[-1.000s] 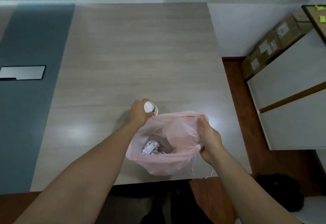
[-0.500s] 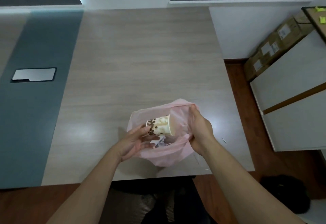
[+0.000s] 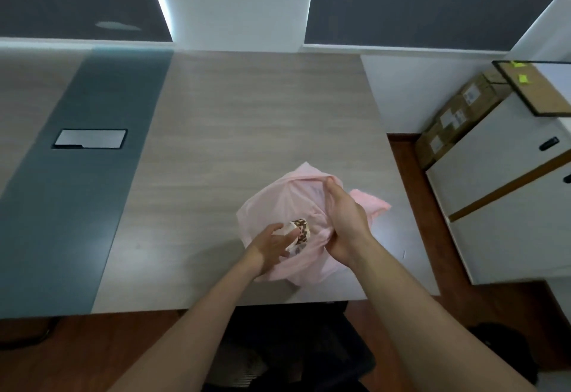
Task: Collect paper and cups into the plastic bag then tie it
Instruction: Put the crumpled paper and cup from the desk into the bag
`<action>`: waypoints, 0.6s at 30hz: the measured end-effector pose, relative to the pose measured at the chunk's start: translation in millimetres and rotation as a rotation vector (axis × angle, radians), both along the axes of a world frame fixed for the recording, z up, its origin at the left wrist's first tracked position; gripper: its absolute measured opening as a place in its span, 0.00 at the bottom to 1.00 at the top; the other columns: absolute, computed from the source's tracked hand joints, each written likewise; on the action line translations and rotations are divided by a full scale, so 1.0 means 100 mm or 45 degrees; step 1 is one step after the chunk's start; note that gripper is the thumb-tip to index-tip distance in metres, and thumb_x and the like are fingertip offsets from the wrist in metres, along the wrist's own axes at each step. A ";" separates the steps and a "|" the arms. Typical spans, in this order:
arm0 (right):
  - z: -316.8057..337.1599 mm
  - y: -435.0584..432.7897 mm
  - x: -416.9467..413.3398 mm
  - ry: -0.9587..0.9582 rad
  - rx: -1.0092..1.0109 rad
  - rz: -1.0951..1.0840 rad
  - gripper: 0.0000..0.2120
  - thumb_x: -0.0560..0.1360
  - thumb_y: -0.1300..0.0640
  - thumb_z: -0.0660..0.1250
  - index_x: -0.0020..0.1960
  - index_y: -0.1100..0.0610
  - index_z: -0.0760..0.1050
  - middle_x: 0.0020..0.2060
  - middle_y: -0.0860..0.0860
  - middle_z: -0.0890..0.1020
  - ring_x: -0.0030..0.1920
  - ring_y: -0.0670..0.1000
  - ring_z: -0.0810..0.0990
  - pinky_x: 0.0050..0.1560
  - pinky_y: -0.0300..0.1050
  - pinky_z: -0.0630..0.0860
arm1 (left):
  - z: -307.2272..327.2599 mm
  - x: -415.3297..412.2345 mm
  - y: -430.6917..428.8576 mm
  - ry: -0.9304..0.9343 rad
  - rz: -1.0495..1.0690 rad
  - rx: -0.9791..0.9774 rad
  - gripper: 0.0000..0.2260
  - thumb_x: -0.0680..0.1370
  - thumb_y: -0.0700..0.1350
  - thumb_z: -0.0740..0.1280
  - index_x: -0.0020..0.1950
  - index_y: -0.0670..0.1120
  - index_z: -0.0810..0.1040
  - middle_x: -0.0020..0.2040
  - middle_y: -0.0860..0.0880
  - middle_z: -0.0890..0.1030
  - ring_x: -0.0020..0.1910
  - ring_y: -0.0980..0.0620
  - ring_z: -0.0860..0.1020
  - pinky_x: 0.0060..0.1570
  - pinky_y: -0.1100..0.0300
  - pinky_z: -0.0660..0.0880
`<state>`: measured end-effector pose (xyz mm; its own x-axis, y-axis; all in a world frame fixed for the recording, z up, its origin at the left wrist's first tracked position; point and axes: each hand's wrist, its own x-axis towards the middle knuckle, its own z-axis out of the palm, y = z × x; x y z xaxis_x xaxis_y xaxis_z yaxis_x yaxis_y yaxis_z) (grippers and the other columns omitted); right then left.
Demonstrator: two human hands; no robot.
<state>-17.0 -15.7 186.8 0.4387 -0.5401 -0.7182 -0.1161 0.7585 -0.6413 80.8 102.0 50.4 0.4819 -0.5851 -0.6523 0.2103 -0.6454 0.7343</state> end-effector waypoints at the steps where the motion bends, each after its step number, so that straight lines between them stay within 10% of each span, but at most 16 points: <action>1: 0.04 0.03 -0.01 -0.024 -0.012 0.003 0.21 0.83 0.42 0.71 0.65 0.58 0.84 0.51 0.55 0.89 0.40 0.56 0.89 0.36 0.45 0.83 | 0.01 0.04 0.09 -0.125 -0.128 0.023 0.25 0.85 0.58 0.67 0.79 0.51 0.66 0.71 0.47 0.78 0.63 0.49 0.82 0.62 0.53 0.79; 4: 0.17 0.09 -0.06 -0.018 -0.087 -0.034 0.16 0.85 0.46 0.70 0.61 0.58 0.84 0.45 0.54 0.86 0.29 0.51 0.82 0.24 0.41 0.74 | 0.05 0.15 0.37 -0.206 -0.089 -0.063 0.43 0.75 0.72 0.70 0.82 0.48 0.69 0.69 0.50 0.83 0.60 0.49 0.85 0.67 0.53 0.77; 9: 0.13 0.21 -0.03 -0.085 -0.118 -0.015 0.18 0.83 0.45 0.72 0.65 0.56 0.86 0.53 0.55 0.88 0.27 0.50 0.78 0.24 0.42 0.72 | 0.22 0.33 0.98 -0.836 0.106 -0.349 0.13 0.85 0.49 0.69 0.69 0.50 0.84 0.63 0.56 0.86 0.49 0.56 0.86 0.57 0.53 0.83; 13: 0.15 0.41 0.09 -0.122 -0.105 0.043 0.18 0.83 0.46 0.72 0.67 0.57 0.84 0.49 0.54 0.86 0.24 0.49 0.77 0.22 0.40 0.70 | 0.10 0.40 1.44 -1.149 0.520 -0.280 0.18 0.83 0.53 0.72 0.72 0.50 0.79 0.64 0.53 0.76 0.63 0.50 0.77 0.63 0.49 0.79; 18: 0.23 0.68 0.25 -0.227 -0.071 0.209 0.16 0.89 0.45 0.61 0.64 0.52 0.84 0.56 0.53 0.84 0.24 0.46 0.72 0.20 0.38 0.66 | -0.10 0.63 1.51 -0.089 0.647 0.181 0.59 0.66 0.75 0.76 0.86 0.44 0.58 0.81 0.42 0.70 0.77 0.39 0.72 0.71 0.42 0.73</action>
<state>7.5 52.2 209.6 0.6408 -0.4878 -0.5928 -0.1163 0.7016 -0.7030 143.7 253.3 40.3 0.7267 -0.1743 -0.6645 0.4764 -0.5689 0.6703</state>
